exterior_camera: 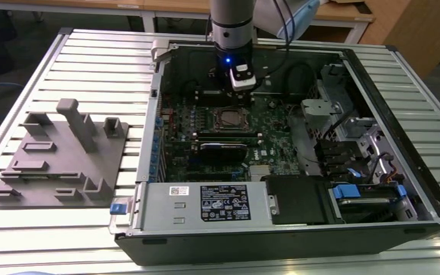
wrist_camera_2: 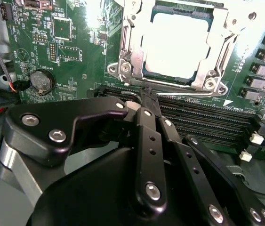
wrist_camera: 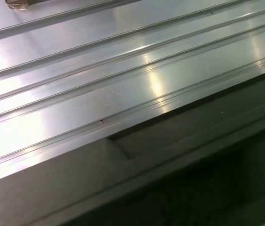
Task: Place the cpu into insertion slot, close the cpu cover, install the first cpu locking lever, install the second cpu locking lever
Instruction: 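Install the first cpu locking lever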
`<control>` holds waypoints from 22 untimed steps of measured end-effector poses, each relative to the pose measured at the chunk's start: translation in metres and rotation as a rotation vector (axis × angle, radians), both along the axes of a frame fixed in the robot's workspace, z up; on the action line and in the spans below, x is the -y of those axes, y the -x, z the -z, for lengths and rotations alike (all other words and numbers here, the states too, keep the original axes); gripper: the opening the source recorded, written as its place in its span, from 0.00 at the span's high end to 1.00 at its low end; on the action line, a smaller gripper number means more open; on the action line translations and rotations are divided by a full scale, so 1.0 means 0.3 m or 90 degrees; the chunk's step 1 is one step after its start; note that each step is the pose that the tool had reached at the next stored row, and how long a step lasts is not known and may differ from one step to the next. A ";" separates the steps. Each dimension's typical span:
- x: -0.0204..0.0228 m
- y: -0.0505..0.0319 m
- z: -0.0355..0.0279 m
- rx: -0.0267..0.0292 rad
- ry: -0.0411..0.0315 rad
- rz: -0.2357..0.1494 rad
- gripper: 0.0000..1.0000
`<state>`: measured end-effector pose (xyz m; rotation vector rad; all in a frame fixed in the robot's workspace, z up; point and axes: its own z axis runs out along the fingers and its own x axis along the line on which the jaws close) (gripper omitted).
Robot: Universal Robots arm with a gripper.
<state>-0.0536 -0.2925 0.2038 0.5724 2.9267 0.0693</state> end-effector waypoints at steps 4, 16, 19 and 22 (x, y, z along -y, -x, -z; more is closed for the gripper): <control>0.000 0.006 0.004 0.0000 0.0001 0.004 0.90; -0.010 0.018 0.012 0.0000 0.0000 0.008 0.90; -0.010 0.018 0.012 0.0001 -0.0002 0.008 0.90; -0.006 0.018 0.010 0.0003 -0.0004 0.008 0.90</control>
